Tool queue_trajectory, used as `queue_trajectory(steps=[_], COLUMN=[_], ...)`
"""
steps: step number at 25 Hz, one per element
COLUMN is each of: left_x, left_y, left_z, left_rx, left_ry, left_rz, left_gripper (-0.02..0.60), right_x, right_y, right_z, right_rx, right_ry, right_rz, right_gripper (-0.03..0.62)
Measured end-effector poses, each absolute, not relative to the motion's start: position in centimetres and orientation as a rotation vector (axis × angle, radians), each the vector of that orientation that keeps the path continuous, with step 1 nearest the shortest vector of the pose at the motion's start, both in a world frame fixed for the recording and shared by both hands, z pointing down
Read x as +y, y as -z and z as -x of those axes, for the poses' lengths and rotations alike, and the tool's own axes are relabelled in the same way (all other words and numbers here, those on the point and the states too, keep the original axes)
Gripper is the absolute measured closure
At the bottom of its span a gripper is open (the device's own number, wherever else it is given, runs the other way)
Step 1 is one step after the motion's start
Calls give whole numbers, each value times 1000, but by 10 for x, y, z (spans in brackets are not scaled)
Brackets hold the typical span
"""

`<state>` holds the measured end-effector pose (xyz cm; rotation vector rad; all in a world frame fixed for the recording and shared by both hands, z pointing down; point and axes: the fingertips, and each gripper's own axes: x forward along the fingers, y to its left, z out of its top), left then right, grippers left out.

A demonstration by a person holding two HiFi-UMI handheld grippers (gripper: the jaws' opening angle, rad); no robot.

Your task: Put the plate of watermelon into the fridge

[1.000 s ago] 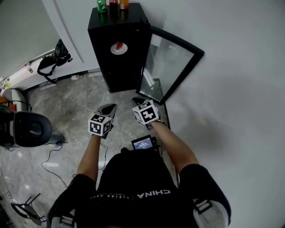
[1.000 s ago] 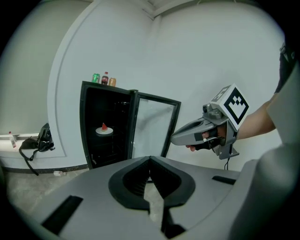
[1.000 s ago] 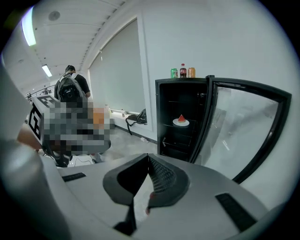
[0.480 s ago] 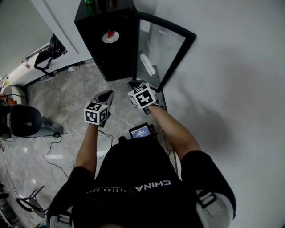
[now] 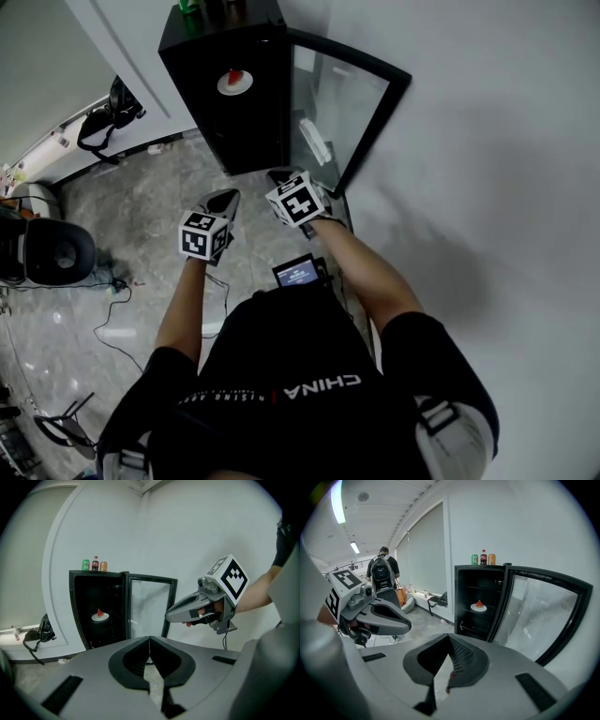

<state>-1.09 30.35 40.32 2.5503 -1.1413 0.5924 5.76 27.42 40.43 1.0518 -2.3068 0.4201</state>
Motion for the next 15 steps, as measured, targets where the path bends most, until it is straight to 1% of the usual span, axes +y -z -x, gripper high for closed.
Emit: queue_trajectory(steps=[8,15], left_x=[300,293], left_y=[-408,-411], left_z=[7,3], left_rx=[-1126,-1118], left_ry=[-646,-636], left_rz=[-2567,-2560], left_gripper=[568,568], right_x=[270,262], right_y=[-404,-404], right_z=[-67,-73], right_rx=[-2298,-2304], right_ry=[-410,-412], right_rz=[-1068,-1081], right_gripper=[579,579])
